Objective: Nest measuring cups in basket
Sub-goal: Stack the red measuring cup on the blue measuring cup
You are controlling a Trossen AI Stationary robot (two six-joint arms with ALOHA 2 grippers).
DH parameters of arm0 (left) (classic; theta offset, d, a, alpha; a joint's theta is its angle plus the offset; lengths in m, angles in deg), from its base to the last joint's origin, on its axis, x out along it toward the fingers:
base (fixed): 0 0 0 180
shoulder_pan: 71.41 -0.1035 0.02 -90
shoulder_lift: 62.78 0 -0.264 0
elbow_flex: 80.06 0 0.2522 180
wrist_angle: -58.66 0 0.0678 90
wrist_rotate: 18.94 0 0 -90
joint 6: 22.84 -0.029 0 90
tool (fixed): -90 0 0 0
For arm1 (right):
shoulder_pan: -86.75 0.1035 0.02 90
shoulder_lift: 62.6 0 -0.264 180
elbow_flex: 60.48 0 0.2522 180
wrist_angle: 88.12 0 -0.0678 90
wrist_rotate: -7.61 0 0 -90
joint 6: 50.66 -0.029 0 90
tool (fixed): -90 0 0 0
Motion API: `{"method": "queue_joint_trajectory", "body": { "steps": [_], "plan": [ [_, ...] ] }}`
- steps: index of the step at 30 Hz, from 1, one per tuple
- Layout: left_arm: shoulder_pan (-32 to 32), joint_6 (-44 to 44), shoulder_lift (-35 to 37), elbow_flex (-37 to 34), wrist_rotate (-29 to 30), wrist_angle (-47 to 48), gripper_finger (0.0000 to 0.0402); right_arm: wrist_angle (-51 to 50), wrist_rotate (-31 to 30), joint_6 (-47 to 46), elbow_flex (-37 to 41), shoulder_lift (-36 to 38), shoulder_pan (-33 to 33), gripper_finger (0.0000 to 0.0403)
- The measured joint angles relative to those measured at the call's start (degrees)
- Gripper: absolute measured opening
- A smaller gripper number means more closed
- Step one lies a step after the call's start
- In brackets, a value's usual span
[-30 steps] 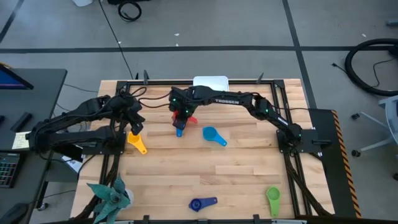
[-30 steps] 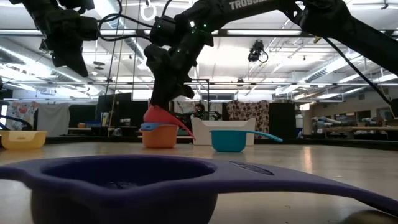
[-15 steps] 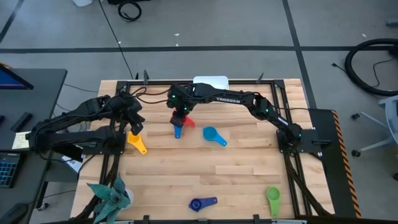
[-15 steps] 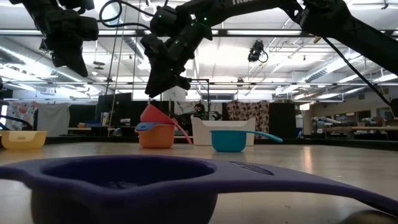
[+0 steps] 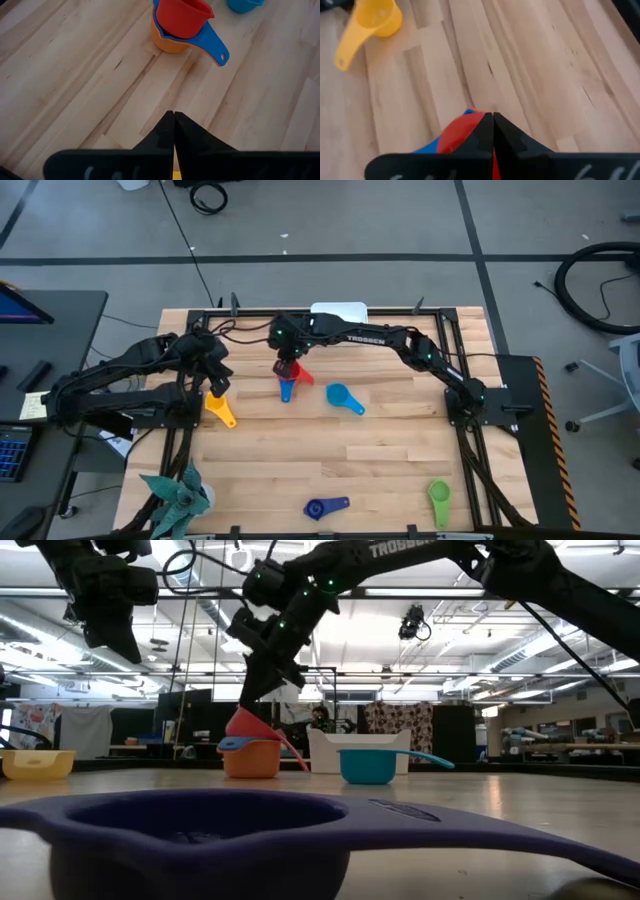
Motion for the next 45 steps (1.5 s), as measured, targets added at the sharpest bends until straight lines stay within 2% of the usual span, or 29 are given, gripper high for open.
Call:
{"method": "queue_joint_trajectory", "body": {
  "steps": [10,19,24,29,33,37,41,45],
  "plan": [
    [0.0,0.0,0.0,0.0,0.0,0.0,0.0009,6.3,3.3,-0.5,7.8,-0.1,0.0,0.0002],
    [0.0,0.0,0.0,0.0,0.0,0.0,0.0009,5.7,2.1,-1.9,7.9,1.9,0.3,0.0002],
    [0.0,4.7,0.0,0.0,-0.6,0.1,0.0009,-1.2,0.5,-5.5,7.8,5.7,0.7,0.0001],
    [1.0,12.8,-0.4,0.0,-5.1,-1.1,0.0008,-13.1,1.3,-10.9,7.8,8.3,1.2,0.0],
    [4.7,19.7,-3.5,0.0,-5.0,-2.8,0.0004,-20.7,1.6,-12.4,7.8,8.2,1.2,0.0],
    [9.6,24.3,-9.3,0.0,-4.7,-8.9,0.0003,-24.0,0.9,-12.3,7.8,7.8,1.2,0.0],
    [14.4,26.2,-16.4,0.0,-4.5,-15.2,0.0002,-25.9,1.6,-10.9,7.8,7.8,1.0,0.0],
    [17.4,26.2,-24.1,0.0,-3.7,-17.5,0.0002,-28.5,1.6,-8.9,7.8,7.8,0.6,0.0]
  ]
}}
